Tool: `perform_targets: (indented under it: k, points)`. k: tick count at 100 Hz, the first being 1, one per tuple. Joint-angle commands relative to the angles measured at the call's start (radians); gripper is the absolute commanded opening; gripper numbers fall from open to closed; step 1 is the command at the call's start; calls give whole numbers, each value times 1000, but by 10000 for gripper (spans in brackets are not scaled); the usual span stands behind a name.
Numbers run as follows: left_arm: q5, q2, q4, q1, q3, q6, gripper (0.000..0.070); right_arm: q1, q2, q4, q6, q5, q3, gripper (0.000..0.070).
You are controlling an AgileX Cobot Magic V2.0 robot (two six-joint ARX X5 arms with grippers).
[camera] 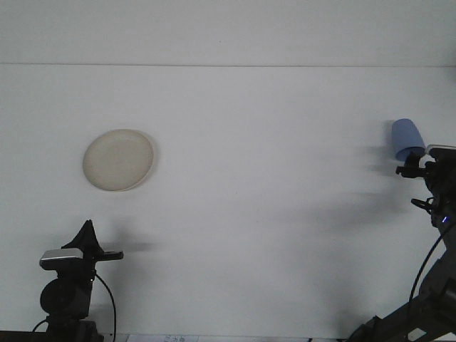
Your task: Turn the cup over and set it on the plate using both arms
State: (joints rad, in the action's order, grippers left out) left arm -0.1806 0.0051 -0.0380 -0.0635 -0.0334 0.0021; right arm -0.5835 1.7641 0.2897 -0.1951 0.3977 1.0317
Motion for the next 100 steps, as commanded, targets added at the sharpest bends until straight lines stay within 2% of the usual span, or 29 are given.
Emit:
perform_targets:
  k: [1, 37, 43, 71, 86, 100]
  points:
    - [-2, -2, -10, 0, 19, 6, 16, -7, 65, 10, -47, 6, 53, 443]
    - [-2, -2, -10, 0, 19, 6, 15, -7, 312, 121, -56, 71, 253, 432]
    - [-2, -2, -10, 0, 19, 6, 15, -5, 334, 142, -56, 83, 267, 374]
    - [-3, -2, -10, 0, 19, 6, 15, 2, 384, 231, -45, 134, 274, 0]
    - [-2, -2, -10, 0, 19, 6, 15, 2, 370, 225, 5, 137, 276, 0]
    - [-2, -2, -10, 0, 19, 6, 16, 2, 291, 147, 87, 155, 276, 0]
